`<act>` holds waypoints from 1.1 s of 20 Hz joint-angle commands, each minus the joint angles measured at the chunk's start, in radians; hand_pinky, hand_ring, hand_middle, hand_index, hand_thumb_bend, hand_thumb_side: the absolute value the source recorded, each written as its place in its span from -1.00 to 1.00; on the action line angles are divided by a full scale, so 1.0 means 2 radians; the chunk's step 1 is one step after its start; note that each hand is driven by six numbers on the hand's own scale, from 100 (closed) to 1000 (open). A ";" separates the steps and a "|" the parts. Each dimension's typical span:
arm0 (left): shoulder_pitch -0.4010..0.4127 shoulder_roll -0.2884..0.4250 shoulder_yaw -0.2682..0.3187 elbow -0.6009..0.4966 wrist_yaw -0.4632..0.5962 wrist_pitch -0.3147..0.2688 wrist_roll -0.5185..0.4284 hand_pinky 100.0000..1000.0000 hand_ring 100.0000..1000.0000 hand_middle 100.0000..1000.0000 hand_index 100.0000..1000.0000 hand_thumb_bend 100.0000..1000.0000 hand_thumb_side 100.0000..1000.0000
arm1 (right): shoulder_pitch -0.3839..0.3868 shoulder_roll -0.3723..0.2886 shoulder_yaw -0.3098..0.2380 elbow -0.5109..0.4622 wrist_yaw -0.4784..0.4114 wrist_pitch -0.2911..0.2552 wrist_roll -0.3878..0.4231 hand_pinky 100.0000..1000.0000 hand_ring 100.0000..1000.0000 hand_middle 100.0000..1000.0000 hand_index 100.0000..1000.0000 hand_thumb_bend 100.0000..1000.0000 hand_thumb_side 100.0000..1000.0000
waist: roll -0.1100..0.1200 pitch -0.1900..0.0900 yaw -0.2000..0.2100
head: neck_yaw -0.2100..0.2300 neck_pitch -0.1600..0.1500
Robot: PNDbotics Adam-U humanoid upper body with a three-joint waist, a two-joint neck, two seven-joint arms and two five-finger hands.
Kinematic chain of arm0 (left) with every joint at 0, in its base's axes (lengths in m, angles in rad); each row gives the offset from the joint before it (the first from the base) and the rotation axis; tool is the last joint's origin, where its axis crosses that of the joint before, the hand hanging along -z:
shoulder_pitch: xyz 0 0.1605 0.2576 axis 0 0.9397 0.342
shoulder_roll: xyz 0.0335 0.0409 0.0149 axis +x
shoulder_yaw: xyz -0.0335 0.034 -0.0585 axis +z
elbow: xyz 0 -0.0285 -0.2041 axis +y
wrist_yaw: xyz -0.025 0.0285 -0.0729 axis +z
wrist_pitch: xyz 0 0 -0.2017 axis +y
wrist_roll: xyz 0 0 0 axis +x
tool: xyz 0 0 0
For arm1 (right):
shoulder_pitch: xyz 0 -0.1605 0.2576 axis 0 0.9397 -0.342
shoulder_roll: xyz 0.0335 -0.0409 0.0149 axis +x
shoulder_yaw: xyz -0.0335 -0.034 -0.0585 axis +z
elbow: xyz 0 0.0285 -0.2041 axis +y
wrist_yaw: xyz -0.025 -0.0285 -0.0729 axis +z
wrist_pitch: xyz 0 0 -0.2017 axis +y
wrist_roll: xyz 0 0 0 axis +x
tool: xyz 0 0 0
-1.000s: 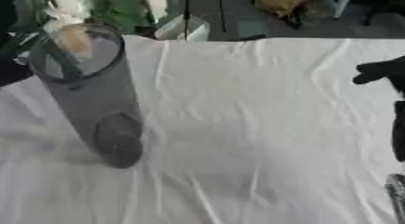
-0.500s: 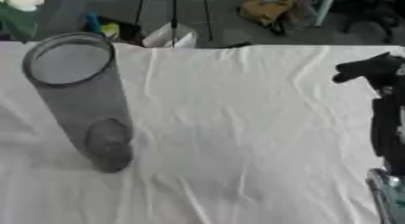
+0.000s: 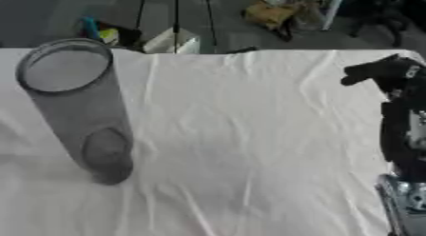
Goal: Arrange flowers into the vase.
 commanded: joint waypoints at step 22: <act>-0.083 -0.015 0.009 -0.097 0.245 -0.001 0.074 -1.00 -1.00 -1.00 -0.89 -1.00 0.52 | 0.006 -0.015 -0.002 -0.007 -0.013 0.000 0.003 0.23 -0.04 -0.10 0.25 -1.00 1.00 | -0.001 -0.036 0.004 | 0.005 -0.004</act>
